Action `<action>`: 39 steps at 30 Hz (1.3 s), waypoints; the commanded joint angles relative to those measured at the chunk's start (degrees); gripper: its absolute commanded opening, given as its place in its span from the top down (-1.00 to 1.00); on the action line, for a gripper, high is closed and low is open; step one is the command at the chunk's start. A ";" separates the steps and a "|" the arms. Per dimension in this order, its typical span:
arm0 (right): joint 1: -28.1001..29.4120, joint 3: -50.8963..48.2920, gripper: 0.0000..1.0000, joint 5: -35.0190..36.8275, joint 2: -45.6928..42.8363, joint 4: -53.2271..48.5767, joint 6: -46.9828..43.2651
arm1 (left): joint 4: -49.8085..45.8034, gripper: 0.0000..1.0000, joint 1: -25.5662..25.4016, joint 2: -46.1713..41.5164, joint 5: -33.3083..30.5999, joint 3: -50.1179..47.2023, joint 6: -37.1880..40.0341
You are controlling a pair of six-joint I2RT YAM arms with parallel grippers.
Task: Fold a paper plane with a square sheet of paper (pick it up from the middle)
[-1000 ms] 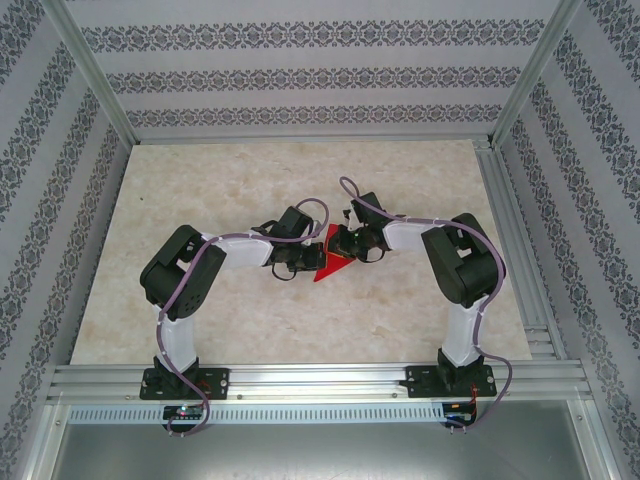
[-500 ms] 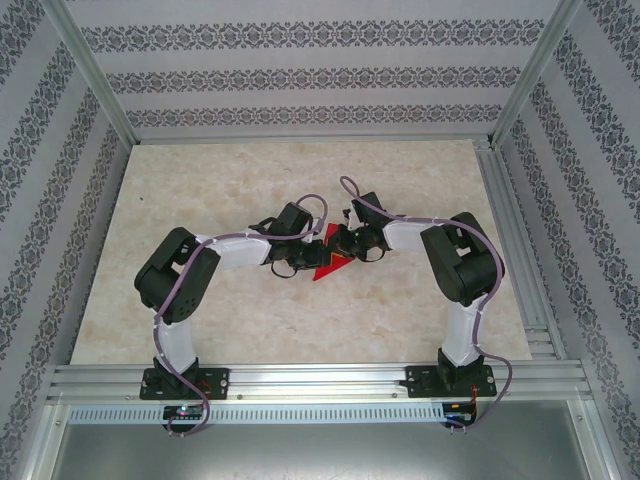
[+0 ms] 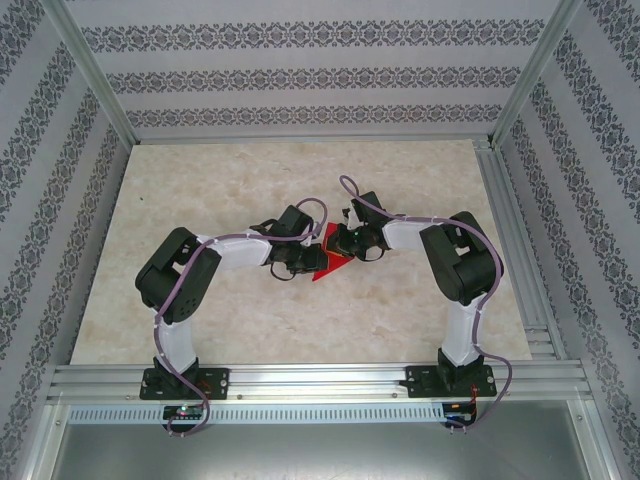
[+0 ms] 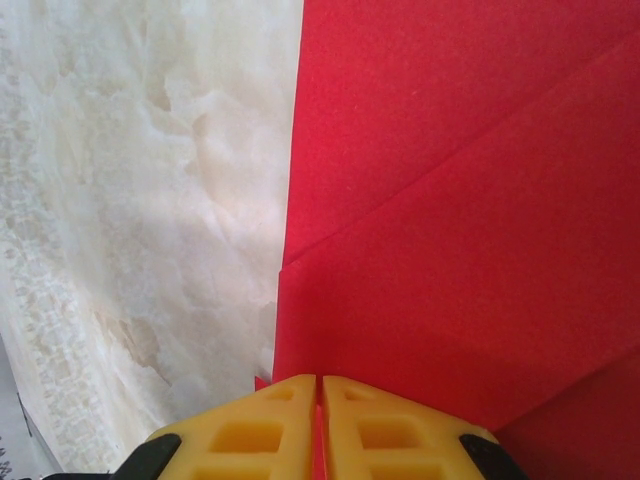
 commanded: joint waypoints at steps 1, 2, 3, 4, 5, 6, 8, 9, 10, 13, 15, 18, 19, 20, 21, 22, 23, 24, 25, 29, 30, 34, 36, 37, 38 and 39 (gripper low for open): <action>-0.27 -1.25 0.76 5.68 4.65 -3.47 -0.23 | -1.74 0.68 -0.67 1.22 -1.19 -1.35 0.46; -0.27 -1.22 0.76 5.63 4.69 -3.47 -0.26 | -1.65 0.68 -0.68 1.22 -1.22 -1.55 0.46; -0.27 -1.20 0.76 5.70 4.78 -3.45 -0.20 | -1.65 0.69 -0.69 1.16 -1.22 -1.83 0.45; -0.27 -1.18 0.76 5.72 4.82 -3.49 -0.26 | -1.74 0.72 -0.67 1.22 -1.30 -2.07 0.40; -0.27 -1.19 0.76 5.73 4.90 -3.56 -0.26 | -1.81 0.73 -0.66 1.18 -1.38 -2.28 0.42; -0.27 -1.19 0.76 5.80 4.93 -3.63 -0.22 | -2.02 0.74 -0.67 1.20 -1.63 -2.48 0.37; -0.27 -1.12 0.76 5.89 5.04 -3.79 -0.24 | -2.49 0.75 -0.67 1.06 -2.15 -2.83 0.51; -0.27 -1.05 0.76 5.96 5.04 -3.83 -0.26 | -2.56 0.75 -0.67 1.00 -2.13 -2.97 0.57; -0.27 -1.10 0.76 6.01 5.12 -3.95 -0.31 | -2.77 0.75 -0.67 0.99 -2.23 -3.07 0.55; -0.27 -1.08 0.76 6.15 5.11 -4.01 -0.35 | -3.85 0.75 -0.67 0.71 -2.80 -3.37 0.85; -0.27 -1.01 0.76 6.15 5.20 -4.13 -0.43 | -4.77 0.75 -0.67 0.53 -3.50 -3.51 1.12; -0.27 -0.95 0.75 6.16 5.36 -4.20 -0.44 | -5.00 0.75 -0.75 -0.36 -3.42 -3.82 1.13; -0.27 -0.94 0.76 6.17 5.32 -4.17 -0.44 | -4.51 0.75 -0.76 -0.82 -2.68 -3.97 1.01; -0.28 -0.88 0.76 6.15 5.39 -4.08 -0.40 | -3.55 0.75 -0.76 -1.37 -1.72 -4.15 0.74; -0.27 -0.92 0.76 6.15 5.40 -4.20 -0.44 | -2.41 0.75 -0.82 -2.12 -0.78 -4.25 0.39; -0.27 -0.89 0.76 6.16 5.44 -4.17 -0.43 | -1.27 0.74 -0.85 -2.92 0.26 -4.40 -0.01; -0.27 -0.88 0.75 6.15 5.42 -4.23 -0.52 | -0.52 0.74 -0.80 -3.47 0.82 -4.51 -0.35; -0.31 -0.92 0.75 6.15 5.48 -4.19 -0.53 | -0.01 0.74 -0.85 -4.05 1.17 -4.41 -0.55; -0.27 -0.92 0.76 6.20 5.56 -4.28 -0.53 | 0.32 0.73 -0.85 -4.37 1.39 -4.39 -0.67; -0.27 -0.78 0.76 6.07 5.75 -4.20 -0.51 | 0.21 0.72 -0.93 -3.94 1.52 -4.34 -0.33; -0.26 -0.81 0.76 6.03 5.76 -4.25 -0.52 | -0.02 0.72 -1.02 -3.59 1.42 -4.30 -0.25; -0.27 -0.76 0.76 6.02 5.90 -4.41 -0.53 | -1.52 0.72 -1.20 -2.50 0.47 -4.37 0.31; -0.28 -0.65 0.75 6.00 5.92 -4.46 -0.55 | -3.40 0.72 -1.28 -2.13 -1.22 -4.17 0.75; -0.27 -0.58 0.76 5.98 5.98 -4.58 -0.60 | -4.31 0.72 -1.29 -1.96 -2.08 -4.08 1.02; -0.27 -0.55 0.75 6.10 6.02 -4.58 -0.55 | -5.01 0.73 -1.29 -1.87 -2.68 -4.07 1.21; -0.27 -0.59 0.75 6.08 6.10 -4.59 -0.61 | -5.43 0.73 -1.29 -1.77 -3.07 -4.14 1.33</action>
